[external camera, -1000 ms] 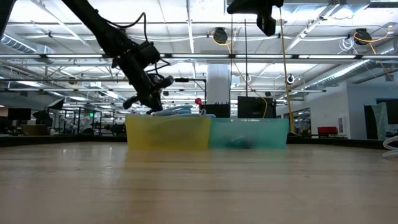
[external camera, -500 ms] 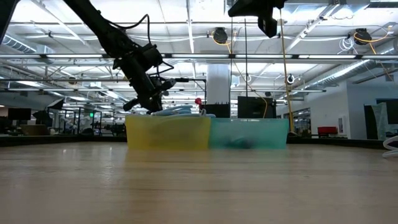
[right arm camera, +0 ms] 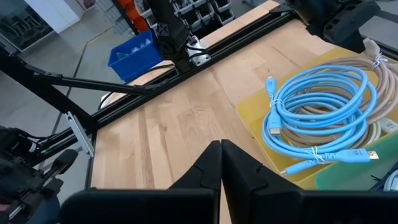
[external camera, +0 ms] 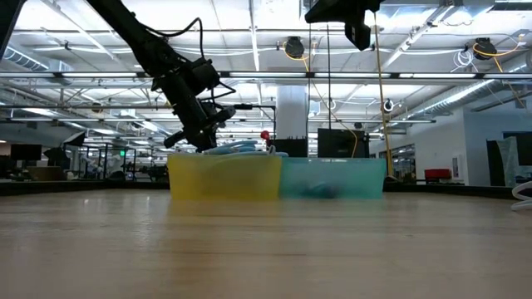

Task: Pick and place USB-C Cables
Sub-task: Adjust the large charger cables in the yellow bin

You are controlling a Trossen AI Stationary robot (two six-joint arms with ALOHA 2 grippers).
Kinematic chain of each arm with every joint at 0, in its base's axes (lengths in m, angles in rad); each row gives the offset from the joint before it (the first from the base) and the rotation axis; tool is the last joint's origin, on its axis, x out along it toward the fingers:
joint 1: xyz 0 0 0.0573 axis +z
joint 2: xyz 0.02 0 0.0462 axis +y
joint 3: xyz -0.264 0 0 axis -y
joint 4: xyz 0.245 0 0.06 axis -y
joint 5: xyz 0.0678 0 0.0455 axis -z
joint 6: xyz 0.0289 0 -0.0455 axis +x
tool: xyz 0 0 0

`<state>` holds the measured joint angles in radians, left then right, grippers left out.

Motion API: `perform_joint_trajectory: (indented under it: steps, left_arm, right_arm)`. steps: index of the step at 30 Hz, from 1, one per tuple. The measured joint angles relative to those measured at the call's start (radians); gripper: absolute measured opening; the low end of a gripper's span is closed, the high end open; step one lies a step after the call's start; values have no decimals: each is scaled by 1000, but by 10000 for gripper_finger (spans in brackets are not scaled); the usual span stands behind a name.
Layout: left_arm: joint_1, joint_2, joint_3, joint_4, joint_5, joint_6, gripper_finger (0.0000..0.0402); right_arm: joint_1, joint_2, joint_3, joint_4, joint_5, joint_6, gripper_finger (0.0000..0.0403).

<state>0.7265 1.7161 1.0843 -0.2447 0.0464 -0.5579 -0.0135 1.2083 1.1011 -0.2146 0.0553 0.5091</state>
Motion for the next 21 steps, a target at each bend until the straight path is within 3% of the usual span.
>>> perform_joint_trajectory:
  steps: [12, 21]
  left_arm:
    - [-35, 114, 0, 5, 40, -13, 0]
    - [-28, 77, 0, 7, 16, -12, 0]
  right_arm:
    - [0, 0, 0, -19, -3, -1, 0]
    - [0, 0, 0, -40, -2, 2, 0]
